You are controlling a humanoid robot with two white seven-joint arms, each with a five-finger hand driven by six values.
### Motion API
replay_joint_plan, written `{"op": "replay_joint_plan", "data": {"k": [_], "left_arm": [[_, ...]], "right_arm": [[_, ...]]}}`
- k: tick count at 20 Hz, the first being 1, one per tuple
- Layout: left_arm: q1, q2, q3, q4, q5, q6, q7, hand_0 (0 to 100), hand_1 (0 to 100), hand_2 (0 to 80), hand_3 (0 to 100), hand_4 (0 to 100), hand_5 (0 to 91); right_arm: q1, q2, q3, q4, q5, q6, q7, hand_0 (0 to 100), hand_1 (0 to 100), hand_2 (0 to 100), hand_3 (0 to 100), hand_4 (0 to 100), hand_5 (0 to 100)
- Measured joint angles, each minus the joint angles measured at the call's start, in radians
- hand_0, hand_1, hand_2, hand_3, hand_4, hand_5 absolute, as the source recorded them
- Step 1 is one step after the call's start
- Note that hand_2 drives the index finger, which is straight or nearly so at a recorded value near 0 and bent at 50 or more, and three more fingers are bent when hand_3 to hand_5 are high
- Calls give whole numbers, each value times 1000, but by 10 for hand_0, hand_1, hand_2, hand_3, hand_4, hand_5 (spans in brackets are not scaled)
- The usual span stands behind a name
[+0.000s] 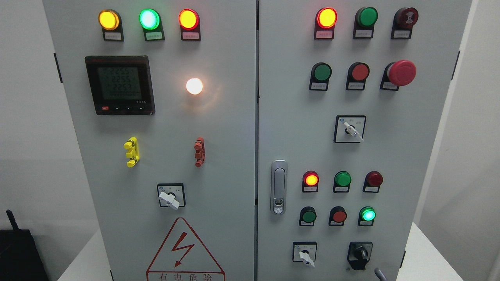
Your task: Trip black knob to open circuit
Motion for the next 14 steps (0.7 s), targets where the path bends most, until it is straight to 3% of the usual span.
{"op": "replay_joint_plan", "data": {"k": [5,8,9,14], "left_arm": [[0,0,0,0,0,0,0,120,389,0,0,0,0],[0,0,0,0,0,0,0,120,389,0,0,0,0],[0,0,0,0,0,0,0,120,389,0,0,0,0],[0,0,0,0,0,0,0,120,389,0,0,0,0]], "right_arm": [[44,1,7,-28,0,-1,0,0,101,0,1000,874,817],[54,1,9,-38,-1,-1,0,0,101,0,954,756,688],[59,1,9,-43,-1,-1,0,0,102,0,871,668,599],[101,1,21,-67,-1,-11,0,0,103,0,634,457,426]]}}
